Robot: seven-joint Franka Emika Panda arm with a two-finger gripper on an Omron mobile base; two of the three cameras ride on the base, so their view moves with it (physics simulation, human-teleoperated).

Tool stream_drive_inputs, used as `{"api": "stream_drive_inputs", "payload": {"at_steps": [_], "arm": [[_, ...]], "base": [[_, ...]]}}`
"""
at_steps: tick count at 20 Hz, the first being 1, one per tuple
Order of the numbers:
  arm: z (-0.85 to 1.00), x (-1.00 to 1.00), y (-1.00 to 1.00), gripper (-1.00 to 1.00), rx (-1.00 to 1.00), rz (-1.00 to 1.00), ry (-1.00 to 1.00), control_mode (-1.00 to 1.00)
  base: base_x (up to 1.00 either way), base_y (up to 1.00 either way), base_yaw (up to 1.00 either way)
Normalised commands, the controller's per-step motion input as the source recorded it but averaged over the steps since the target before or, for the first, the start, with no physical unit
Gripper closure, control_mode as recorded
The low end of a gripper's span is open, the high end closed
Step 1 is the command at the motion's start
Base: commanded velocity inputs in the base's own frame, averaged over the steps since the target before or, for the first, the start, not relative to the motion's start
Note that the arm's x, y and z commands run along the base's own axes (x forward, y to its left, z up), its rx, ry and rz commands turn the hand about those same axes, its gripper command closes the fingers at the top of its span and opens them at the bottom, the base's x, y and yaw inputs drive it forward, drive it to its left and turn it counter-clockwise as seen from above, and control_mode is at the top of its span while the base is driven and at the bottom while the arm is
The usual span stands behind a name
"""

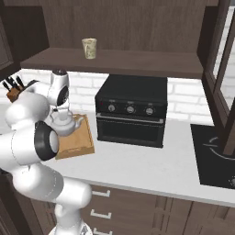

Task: Pick the kettle from the counter and place it on the tray. Then pick the mug from the cabinet and place it on the tray. Then close the cabinet doors.

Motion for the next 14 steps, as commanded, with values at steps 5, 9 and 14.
{"api": "stream_drive_inputs", "payload": {"at_steps": [5, 9, 14], "arm": [[-0.3, 0.28, 0.0, 1.0, 0.0, 0.0, 0.01, -1.0], [-0.33, 0.27, 0.0, 1.0, 0.0, 0.0, 0.01, -1.0], [-0.33, 0.25, 0.0, -1.0, 0.0, 0.0, 0.02, -1.0]], "base": [[0.0, 0.0, 0.0], [0.0, 0.0, 0.0], [0.0, 0.0, 0.0]]}}
